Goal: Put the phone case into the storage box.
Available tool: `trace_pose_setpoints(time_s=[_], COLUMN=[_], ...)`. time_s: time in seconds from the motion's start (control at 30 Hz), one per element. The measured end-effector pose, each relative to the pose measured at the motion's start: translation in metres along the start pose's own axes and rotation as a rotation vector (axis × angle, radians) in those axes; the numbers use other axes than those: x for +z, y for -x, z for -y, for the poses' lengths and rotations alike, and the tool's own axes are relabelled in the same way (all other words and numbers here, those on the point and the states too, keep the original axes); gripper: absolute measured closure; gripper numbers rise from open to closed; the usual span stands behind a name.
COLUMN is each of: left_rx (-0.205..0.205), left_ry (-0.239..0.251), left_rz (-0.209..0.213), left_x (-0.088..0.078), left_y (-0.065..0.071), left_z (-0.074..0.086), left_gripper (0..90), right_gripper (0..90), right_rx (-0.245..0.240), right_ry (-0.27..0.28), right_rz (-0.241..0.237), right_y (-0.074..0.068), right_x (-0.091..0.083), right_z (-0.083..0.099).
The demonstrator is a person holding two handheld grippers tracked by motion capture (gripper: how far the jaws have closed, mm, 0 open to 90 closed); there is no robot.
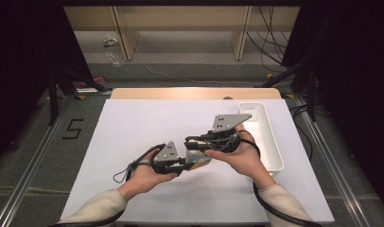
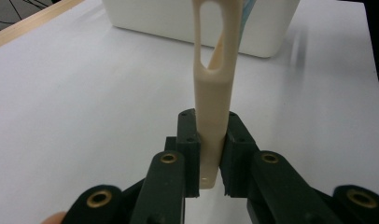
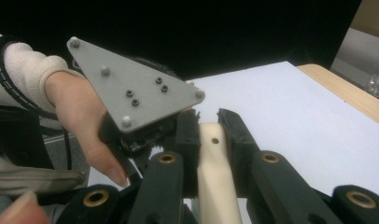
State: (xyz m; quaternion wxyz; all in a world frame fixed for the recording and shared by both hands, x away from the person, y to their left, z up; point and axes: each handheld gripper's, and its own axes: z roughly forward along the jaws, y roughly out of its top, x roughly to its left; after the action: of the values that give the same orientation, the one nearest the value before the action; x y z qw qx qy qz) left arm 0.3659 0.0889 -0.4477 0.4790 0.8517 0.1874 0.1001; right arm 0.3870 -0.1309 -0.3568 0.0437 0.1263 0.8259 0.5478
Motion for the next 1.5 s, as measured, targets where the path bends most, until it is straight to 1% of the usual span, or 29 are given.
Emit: trace_pose_setpoints(time_s=[0.07, 0.37, 0.5, 0.57, 0.6, 0.67, 0.73, 0.77, 0.8, 0.93, 0.97, 1.03, 1.1, 1.17, 1.23, 1.3, 1.33, 1.47, 1.5], left_rx=[-0.001, -0.003, -0.009, -0.014, -0.015, -0.022, -0.046, -0.048, -0.058, -0.093, -0.103, -0.111, -0.117, -0.123, -0.131, -0.142, -0.148, -0.176, -0.181], left_ry=[-0.002, 0.003, 0.000, 0.004, 0.001, 0.001, 0.007, 0.009, 0.006, 0.004, 0.008, 0.006, 0.005, 0.011, 0.010, 0.012, 0.014, 0.015, 0.018], left_rz=[0.005, 0.010, 0.007, 0.004, 0.003, -0.004, -0.008, -0.014, -0.021, -0.055, -0.061, -0.071, -0.081, -0.091, -0.102, -0.114, -0.120, -0.142, -0.149], left_x=[-0.001, -0.003, -0.003, -0.003, -0.003, -0.003, -0.004, -0.004, -0.005, -0.007, -0.007, -0.008, -0.008, -0.009, -0.010, -0.011, -0.011, -0.011, -0.011], left_y=[0.000, -0.001, -0.001, -0.001, 0.000, 0.000, -0.001, -0.002, -0.003, -0.007, -0.008, -0.009, -0.009, -0.010, -0.010, -0.011, -0.012, -0.014, -0.015], left_z=[0.000, 0.000, -0.001, -0.002, -0.002, -0.003, -0.004, -0.004, -0.004, -0.003, -0.003, -0.003, -0.003, -0.004, -0.004, -0.004, -0.004, -0.004, -0.004], left_gripper=[79.6, 79.7, 79.8, 79.8, 79.8, 79.8, 79.8, 79.8, 79.8, 79.8, 79.8, 79.8, 79.7, 79.8, 79.7, 79.7, 79.7, 79.7, 79.7], right_gripper=[79.5, 77.5, 69.6, 63.0, 57.6, 45.4, 33.1, 30.3, 29.4, 25.5, 23.6, 20.8, 14.7, 14.4, 9.9, 4.9, 3.7, 0.3, 0.3], right_rx=[-0.001, -0.015, -0.019, -0.009, -0.002, 0.011, 0.030, 0.035, 0.040, 0.083, 0.088, 0.103, 0.122, 0.138, 0.156, 0.173, 0.176, 0.193, 0.193], right_ry=[0.003, 0.019, 0.032, 0.044, 0.053, 0.071, 0.103, 0.111, 0.114, 0.160, 0.164, 0.173, 0.192, 0.212, 0.218, 0.222, 0.225, 0.227, 0.227], right_rz=[-0.007, -0.008, 0.002, 0.009, 0.015, 0.040, 0.060, 0.067, 0.070, 0.088, 0.100, 0.129, 0.164, 0.207, 0.246, 0.249, 0.250, 0.286, 0.286], right_y=[0.000, 0.000, 0.002, 0.004, 0.004, 0.007, 0.009, 0.010, 0.011, 0.014, 0.015, 0.016, 0.017, 0.016, 0.017, 0.017, 0.017, 0.015, 0.015], right_x=[0.001, 0.001, 0.000, 0.000, 0.000, 0.000, 0.000, 0.000, 0.000, -0.002, -0.002, -0.002, -0.001, -0.001, 0.000, 0.001, 0.001, 0.002, 0.002], right_z=[0.001, 0.001, 0.002, 0.003, 0.004, 0.006, 0.008, 0.009, 0.010, 0.015, 0.016, 0.019, 0.021, 0.024, 0.027, 0.030, 0.031, 0.034, 0.034])
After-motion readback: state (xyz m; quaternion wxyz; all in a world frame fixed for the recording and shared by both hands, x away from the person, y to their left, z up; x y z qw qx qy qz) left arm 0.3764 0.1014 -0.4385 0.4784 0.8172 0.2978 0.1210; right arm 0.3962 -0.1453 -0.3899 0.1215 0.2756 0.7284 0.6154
